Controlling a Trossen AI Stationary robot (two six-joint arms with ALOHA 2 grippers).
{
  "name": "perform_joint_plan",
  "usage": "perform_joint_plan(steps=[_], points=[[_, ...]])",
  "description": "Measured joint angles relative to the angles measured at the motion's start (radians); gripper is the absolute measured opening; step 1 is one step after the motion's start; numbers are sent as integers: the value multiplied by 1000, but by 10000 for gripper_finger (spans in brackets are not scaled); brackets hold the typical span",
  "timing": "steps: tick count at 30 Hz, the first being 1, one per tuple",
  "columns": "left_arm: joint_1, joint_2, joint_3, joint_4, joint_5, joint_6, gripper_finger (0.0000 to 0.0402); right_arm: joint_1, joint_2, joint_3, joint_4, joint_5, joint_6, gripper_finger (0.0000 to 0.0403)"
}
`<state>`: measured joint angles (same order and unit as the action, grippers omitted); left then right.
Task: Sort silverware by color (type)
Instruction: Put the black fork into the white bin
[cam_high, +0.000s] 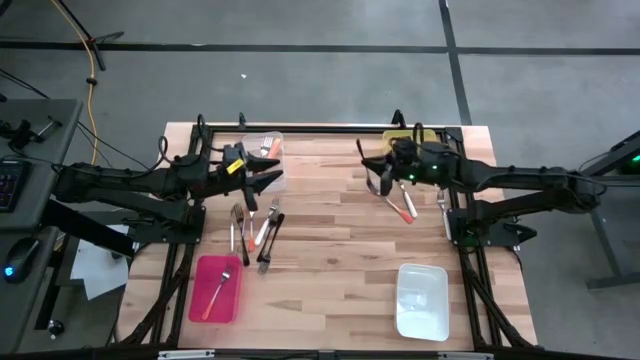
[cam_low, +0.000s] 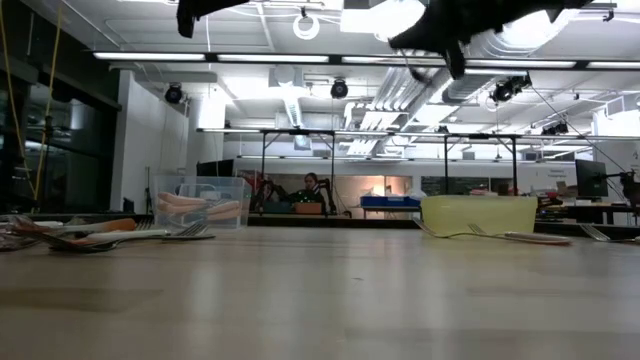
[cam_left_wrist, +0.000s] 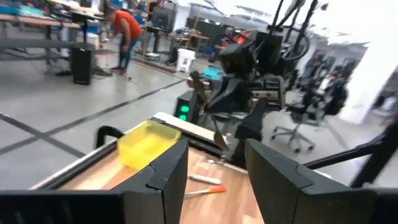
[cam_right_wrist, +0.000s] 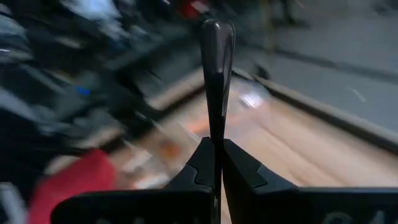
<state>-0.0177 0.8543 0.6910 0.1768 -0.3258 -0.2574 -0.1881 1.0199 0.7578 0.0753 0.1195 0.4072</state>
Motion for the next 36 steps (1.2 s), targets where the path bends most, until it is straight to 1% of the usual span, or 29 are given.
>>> perform_joint_plan(steps=[3,7,14,20,28,32,34,36], points=[[0,0,0,23,36,-1,152,1,5,1,129,-66,-45,1],[0,0,0,40,41,-1,152,1,10,1,170,-99,-70,1],[0,0,0,38,42,1,152,1,10,1,169,-120,-100,1],[0,0,0,38,43,73,152,1,10,1,170,-121,-101,0],[0,0,0,37,43,77,152,1,10,1,170,-124,-99,0],[0,0,0,37,43,77,152,1,10,1,170,-171,-66,0],[0,0,0,37,43,77,152,13,9,20,117,-200,-31,0],[0,0,0,37,43,77,152,45,9,65,2,-202,-23,0]])
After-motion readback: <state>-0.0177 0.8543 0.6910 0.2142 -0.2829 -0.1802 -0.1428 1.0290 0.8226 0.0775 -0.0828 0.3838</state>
